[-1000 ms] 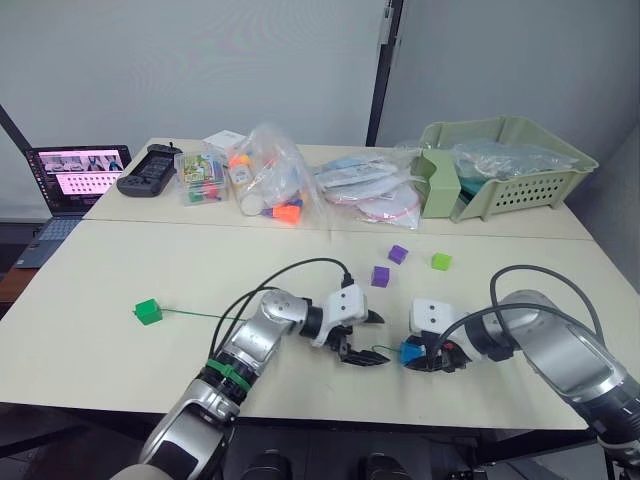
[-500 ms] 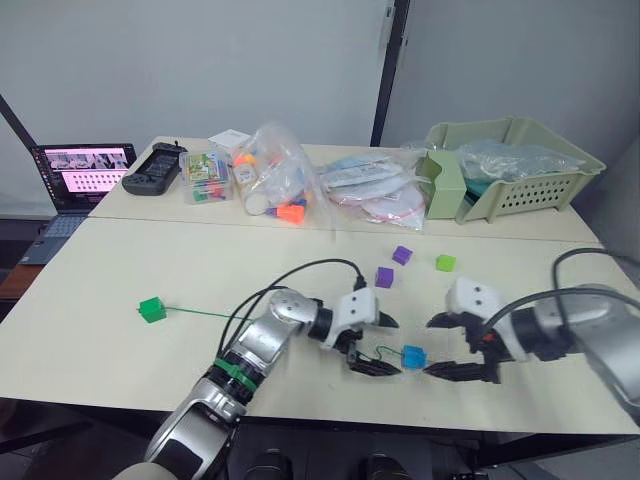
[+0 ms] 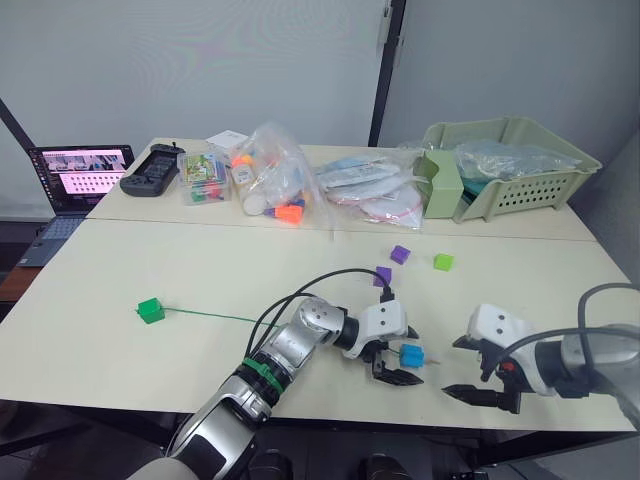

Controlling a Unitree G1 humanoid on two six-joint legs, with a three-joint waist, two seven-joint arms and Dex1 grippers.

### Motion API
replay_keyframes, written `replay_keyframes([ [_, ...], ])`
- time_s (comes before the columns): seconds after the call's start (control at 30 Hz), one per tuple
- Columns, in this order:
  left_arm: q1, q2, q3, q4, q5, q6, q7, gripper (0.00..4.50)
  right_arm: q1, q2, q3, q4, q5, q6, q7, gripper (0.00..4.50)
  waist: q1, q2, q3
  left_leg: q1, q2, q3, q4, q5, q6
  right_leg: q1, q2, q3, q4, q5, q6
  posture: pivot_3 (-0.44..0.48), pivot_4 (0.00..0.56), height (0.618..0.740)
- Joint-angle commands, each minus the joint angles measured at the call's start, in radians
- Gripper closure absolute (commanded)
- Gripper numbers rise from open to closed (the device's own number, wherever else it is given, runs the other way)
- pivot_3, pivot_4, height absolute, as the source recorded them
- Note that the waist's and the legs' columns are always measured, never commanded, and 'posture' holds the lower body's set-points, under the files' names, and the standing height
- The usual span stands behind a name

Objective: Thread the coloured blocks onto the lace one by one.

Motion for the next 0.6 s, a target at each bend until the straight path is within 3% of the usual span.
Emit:
replay_keyframes([
  [0.03,-0.034,-0.014,0.013,0.010,0.002,-0.027,0.003,1.59,-0.005,-0.012,0.000,0.009,-0.029,-0.080,-0.015,0.00,0.000,0.000,0.000,0.000,0.000,0.000,0.000,0.000,0.000,0.000,0.000,0.000,0.000,0.000,0.000,0.000,0.150,0.734],
  [0.2,-0.042,-0.011,0.023,0.022,0.008,-0.036,0.008,3.10,-0.045,-0.010,0.079,0.068,-0.078,-0.187,-0.009,0.00,-0.001,0.000,0.000,0.000,0.000,0.001,0.000,0.000,0.000,0.000,0.000,0.000,0.000,0.000,0.000,0.000,0.150,0.734],
  [0.53,-0.038,0.001,0.018,0.012,0.027,-0.031,0.011,3.12,-0.304,0.055,0.351,0.271,-0.248,-0.347,0.036,0.00,-0.003,0.000,0.000,0.000,0.000,0.006,0.000,0.000,0.000,-0.001,0.001,0.000,0.000,0.000,0.000,0.000,0.150,0.734],
  [0.6,-0.038,0.002,0.018,0.014,0.030,-0.031,0.013,3.12,-0.330,0.068,0.372,0.288,-0.263,-0.344,0.045,0.54,-0.001,0.000,0.000,0.000,0.000,0.006,0.000,0.000,0.000,-0.001,0.001,0.000,0.000,0.000,0.000,0.000,0.150,0.734],
])
